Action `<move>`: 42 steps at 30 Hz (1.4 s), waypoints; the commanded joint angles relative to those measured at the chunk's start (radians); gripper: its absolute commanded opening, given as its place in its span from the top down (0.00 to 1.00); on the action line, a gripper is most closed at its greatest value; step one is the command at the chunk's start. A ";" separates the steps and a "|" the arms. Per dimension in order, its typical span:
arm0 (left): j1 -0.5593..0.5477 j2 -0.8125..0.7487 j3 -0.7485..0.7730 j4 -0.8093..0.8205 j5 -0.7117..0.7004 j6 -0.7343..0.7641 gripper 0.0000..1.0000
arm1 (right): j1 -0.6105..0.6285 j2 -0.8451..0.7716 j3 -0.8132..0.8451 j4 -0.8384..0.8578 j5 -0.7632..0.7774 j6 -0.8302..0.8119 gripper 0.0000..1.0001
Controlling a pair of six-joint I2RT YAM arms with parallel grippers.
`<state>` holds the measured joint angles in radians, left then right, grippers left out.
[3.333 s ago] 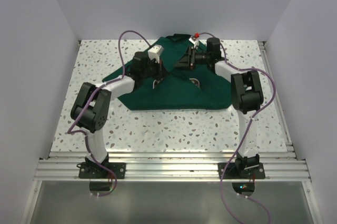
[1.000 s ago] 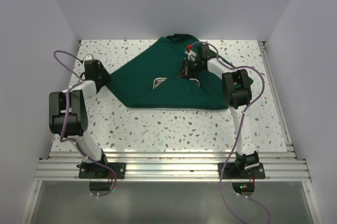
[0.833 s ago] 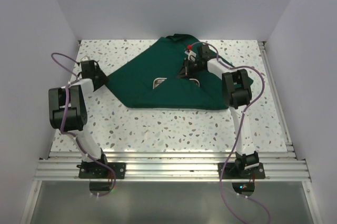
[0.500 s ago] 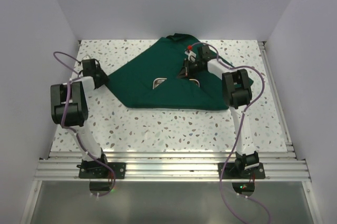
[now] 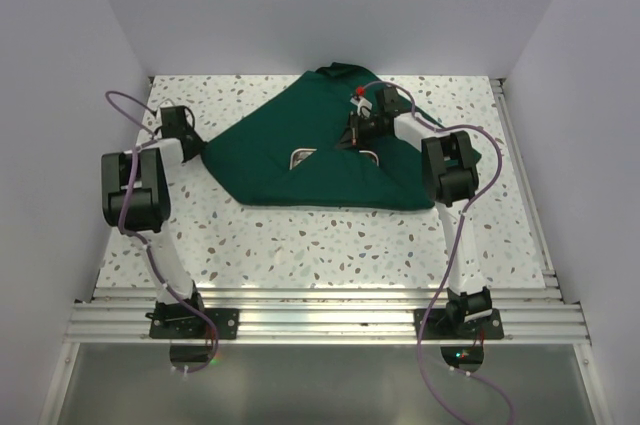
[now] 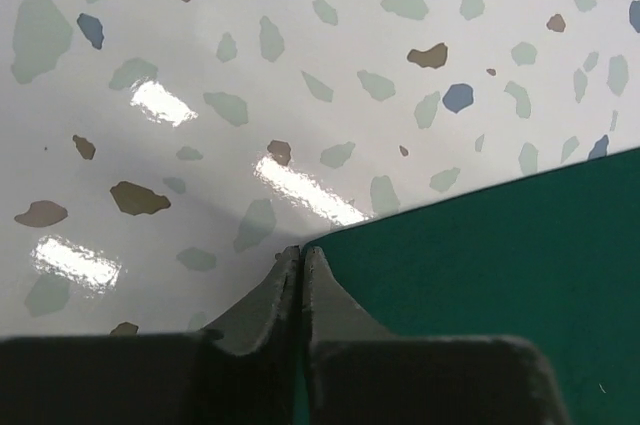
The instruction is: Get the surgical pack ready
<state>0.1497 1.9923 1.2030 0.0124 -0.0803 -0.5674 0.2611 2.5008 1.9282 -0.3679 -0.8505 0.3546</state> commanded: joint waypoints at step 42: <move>-0.657 -0.129 0.494 -0.207 -0.173 -0.163 1.00 | 0.027 0.038 -0.049 -0.019 0.087 -0.028 1.00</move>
<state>-0.4946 1.8313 1.6421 -0.2489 -0.2222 -0.6716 0.2623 2.5008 1.9179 -0.3504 -0.8558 0.3599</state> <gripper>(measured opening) 0.013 0.033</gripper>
